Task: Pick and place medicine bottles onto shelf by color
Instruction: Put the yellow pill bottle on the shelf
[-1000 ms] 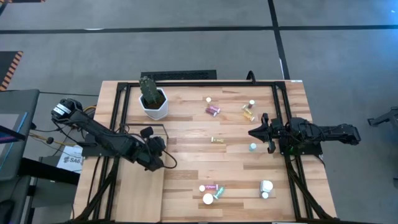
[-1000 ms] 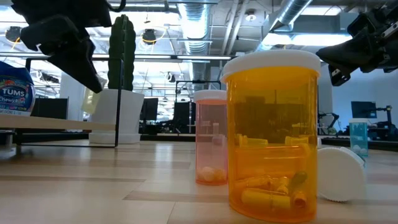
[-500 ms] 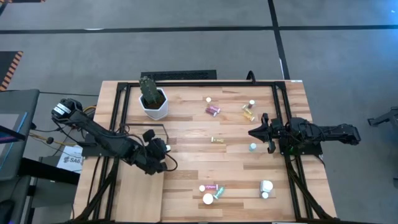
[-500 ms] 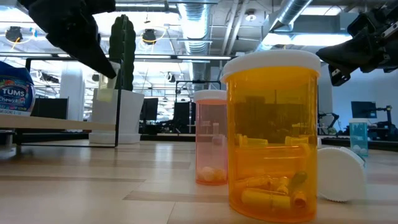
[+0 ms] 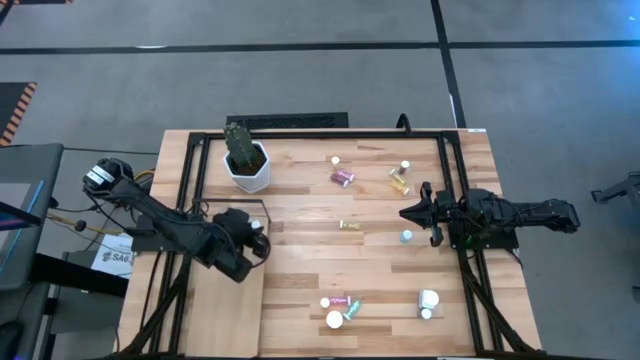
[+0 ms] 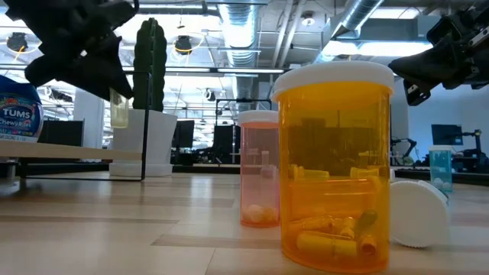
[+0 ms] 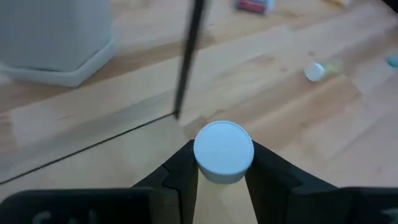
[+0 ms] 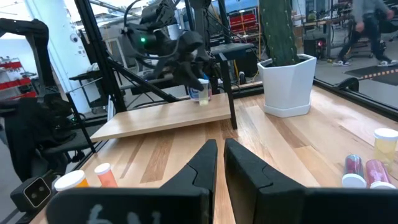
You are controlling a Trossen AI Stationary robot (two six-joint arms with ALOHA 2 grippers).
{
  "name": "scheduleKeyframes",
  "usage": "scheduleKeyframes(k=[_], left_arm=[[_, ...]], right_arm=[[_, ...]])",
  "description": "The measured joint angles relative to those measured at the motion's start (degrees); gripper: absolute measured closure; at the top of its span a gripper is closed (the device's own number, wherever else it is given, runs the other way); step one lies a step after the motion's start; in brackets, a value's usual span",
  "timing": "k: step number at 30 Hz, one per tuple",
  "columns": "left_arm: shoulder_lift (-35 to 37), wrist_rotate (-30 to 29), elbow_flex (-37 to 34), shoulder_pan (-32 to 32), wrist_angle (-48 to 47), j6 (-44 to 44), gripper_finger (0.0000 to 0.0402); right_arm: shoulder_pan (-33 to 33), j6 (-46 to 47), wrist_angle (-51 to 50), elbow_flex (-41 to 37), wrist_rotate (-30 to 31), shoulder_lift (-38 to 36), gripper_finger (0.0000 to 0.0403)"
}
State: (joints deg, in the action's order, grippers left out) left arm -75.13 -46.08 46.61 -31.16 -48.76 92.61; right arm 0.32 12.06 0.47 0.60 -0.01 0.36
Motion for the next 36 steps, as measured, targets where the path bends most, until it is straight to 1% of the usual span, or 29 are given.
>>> scheduleKeyframes(k=[3,7,13,18,27,36], left_arm=[[-0.04,-0.29,0.0,0.78,-2.7,2.01,0.03],[-1.67,0.27,0.0,2.1,-3.81,1.63,0.03],[-5.66,1.86,0.0,2.69,-2.64,0.78,0.03],[-7.3,2.25,0.0,2.7,-1.93,1.58,0.03],[-7.48,2.09,0.02,2.82,-1.22,1.62,0.0298],[-7.5,0.62,0.02,2.93,-3.19,-1.0,0.0272]], right_arm=[[0.02,0.0,0.01,0.0,0.0,0.0,0.0347],[0.02,0.02,0.0,0.0,0.0,0.0,0.0347],[0.0,0.0,0.15,-0.02,-0.02,0.0,0.0347],[0.02,0.01,0.05,-0.02,0.0,0.0,0.0347],[0.02,0.01,0.03,-0.02,0.0,0.0,0.0347],[0.01,0.0,0.03,-0.02,0.0,0.0,0.0347]])
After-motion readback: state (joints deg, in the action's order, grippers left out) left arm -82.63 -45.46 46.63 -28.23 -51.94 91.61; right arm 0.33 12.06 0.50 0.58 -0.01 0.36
